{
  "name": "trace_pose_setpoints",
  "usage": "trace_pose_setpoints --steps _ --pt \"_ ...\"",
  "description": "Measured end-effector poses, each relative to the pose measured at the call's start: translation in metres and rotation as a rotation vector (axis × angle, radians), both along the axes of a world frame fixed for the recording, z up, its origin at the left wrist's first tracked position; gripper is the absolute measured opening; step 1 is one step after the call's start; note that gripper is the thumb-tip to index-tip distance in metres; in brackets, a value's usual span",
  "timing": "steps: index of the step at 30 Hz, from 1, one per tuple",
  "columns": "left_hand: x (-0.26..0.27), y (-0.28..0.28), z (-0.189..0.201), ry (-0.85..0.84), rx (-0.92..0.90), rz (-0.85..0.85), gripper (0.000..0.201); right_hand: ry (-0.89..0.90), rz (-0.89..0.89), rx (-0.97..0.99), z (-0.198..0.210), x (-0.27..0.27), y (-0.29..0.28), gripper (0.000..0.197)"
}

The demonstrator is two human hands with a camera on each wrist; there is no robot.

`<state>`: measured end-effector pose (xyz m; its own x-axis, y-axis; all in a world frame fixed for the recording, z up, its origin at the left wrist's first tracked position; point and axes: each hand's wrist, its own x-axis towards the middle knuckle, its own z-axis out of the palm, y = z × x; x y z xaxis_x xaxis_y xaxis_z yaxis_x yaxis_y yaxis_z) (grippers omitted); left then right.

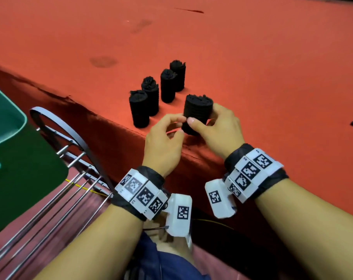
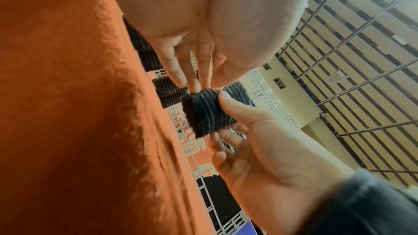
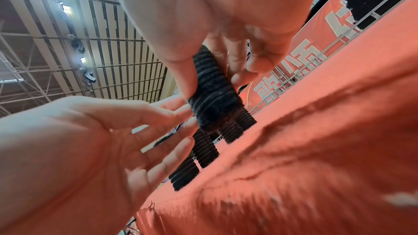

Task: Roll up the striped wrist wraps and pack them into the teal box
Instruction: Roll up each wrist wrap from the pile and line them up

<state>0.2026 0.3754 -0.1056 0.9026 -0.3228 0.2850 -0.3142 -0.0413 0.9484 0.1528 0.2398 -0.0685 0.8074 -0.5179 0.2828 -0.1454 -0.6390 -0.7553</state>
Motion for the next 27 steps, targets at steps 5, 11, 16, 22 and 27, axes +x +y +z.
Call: trace_pose_setpoints --steps 5,11,16,22,27 --pt "0.026 0.008 0.028 -0.108 -0.011 0.090 0.028 0.019 -0.008 -0.016 0.013 0.037 0.002 0.040" --pt "0.078 0.016 0.067 -0.198 0.253 0.256 0.031 0.053 -0.062 -0.022 0.013 0.084 0.001 0.040" --pt "0.110 0.008 0.067 -0.154 0.559 0.164 0.047 0.106 -0.035 -0.039 0.006 0.109 0.002 0.037" --pt "0.115 0.005 0.060 -0.159 0.635 0.226 0.039 0.156 -0.034 -0.030 0.002 0.130 0.000 0.036" --pt "0.115 0.006 0.062 -0.133 0.638 0.280 0.033 0.168 -0.023 -0.025 0.000 0.142 0.000 0.033"
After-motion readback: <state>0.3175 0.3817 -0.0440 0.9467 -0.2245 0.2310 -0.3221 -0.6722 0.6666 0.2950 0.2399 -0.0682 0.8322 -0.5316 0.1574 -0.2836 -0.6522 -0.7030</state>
